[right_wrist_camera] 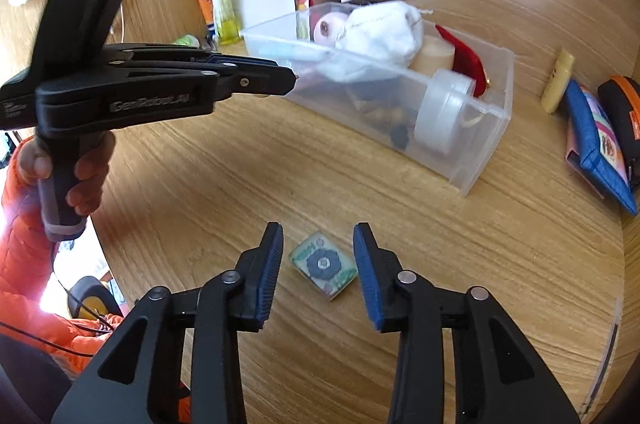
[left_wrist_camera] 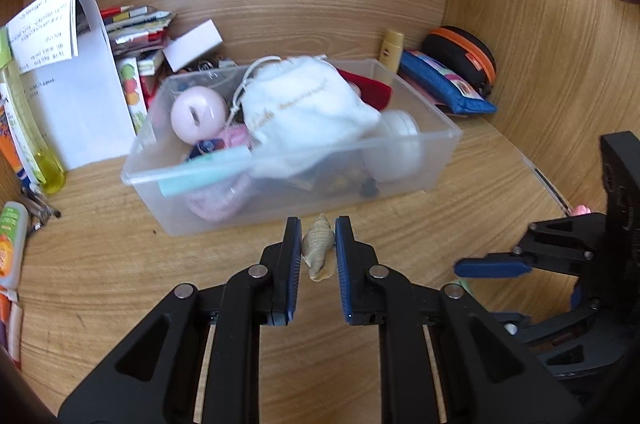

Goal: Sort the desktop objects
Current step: 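Lift and carry the green tag and tan shell over the clear box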

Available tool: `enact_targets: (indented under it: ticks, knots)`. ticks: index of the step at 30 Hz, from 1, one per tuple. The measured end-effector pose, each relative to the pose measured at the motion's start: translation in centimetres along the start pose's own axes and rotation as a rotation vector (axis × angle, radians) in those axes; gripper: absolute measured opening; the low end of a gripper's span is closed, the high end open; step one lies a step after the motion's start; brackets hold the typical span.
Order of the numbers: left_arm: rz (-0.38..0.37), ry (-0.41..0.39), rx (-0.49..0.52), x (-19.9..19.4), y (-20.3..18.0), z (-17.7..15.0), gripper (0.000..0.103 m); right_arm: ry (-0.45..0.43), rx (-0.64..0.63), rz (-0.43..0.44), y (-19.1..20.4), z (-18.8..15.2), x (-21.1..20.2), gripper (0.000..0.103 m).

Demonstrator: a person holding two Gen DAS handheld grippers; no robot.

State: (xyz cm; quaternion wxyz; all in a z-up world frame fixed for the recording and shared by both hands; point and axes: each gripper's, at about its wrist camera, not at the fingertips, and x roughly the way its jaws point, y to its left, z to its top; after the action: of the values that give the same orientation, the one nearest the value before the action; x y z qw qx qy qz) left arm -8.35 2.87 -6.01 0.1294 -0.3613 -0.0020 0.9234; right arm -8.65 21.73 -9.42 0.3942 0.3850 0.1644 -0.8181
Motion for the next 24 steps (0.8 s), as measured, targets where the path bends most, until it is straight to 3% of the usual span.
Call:
enact_targets:
  ticks: [8,11,13,24]
  knots:
    - [-0.018,0.026,-0.009,0.3,-0.6,-1.1,0.016,0.029,-0.004,-0.01,0.2,-1.1,1.2,0.035]
    - [-0.018,0.024,-0.011,0.2,-0.7,-1.1,0.016,0.026,-0.004,-0.014,0.4,-1.2,1.1,0.022]
    - [-0.019,0.016,-0.01,-0.1,-0.7,-1.0,0.016,0.027,0.014,-0.002,0.0,-1.0,1.1,0.022]
    - [-0.006,-0.04,-0.031,-1.2,0.0,0.6,0.016,-0.087,0.009,-0.062,-1.2,2.7,-1.5,0.022]
